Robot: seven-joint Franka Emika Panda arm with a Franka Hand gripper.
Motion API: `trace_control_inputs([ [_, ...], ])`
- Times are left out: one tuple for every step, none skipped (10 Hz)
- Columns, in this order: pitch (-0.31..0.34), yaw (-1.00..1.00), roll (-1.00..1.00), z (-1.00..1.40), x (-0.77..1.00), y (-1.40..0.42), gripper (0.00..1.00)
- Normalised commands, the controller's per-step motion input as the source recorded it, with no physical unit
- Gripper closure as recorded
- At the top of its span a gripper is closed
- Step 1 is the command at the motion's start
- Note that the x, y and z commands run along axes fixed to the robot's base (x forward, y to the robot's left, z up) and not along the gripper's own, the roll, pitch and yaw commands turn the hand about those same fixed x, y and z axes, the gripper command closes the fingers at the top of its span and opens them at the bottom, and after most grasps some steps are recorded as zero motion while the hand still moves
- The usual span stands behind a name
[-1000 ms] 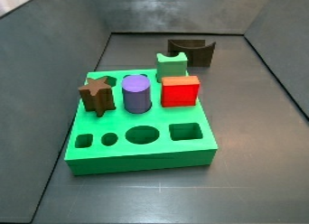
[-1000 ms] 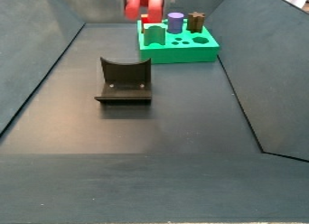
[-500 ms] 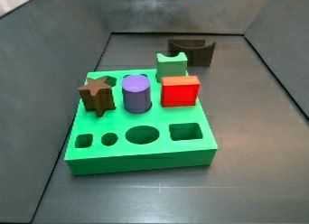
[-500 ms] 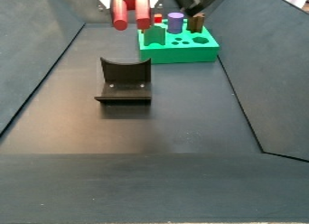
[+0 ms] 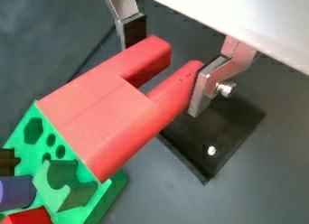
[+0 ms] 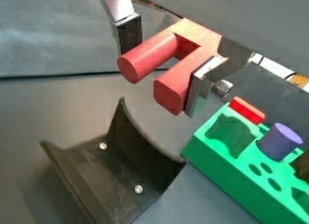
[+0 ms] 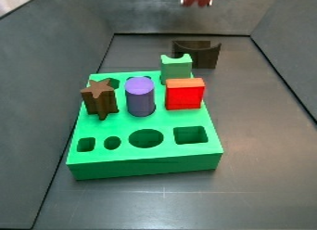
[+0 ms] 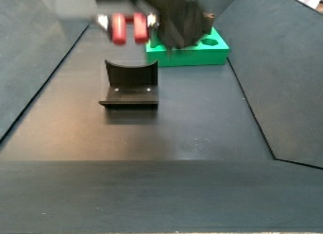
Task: Pick up the square-circle object. Move up. Rotate the square-circle object. Place the square-circle object on the fixture. Regrasp the square-circle object. Move to above the board. Insert the square-circle object.
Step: Place the square-circle object on the fixture.
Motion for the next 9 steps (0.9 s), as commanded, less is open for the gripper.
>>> trace_control_inputs([
  [0.002,-0.14,-1.00,-1.00,0.12,0.07,1.00],
  [0.013,-0.14,-1.00,-1.00,0.13,0.08,1.00],
  [0.016,-0.13,-0.91,-1.00,0.14,0.09,1.00],
  [0.013,-0.11,-0.68,-1.00,0.15,0.10,1.00],
  [0.014,-0.10,-0.51,-1.00,0.16,0.10,1.00],
  [0.021,-0.08,-0.34,-1.00,0.17,0.11,1.00],
  [0.019,-0.08,-0.24,-1.00,0.18,0.10,1.00],
  [0.017,-0.07,-0.18,-0.84,0.15,0.10,1.00],
  [0.013,-0.07,-0.16,-0.65,0.13,0.08,1.00],
])
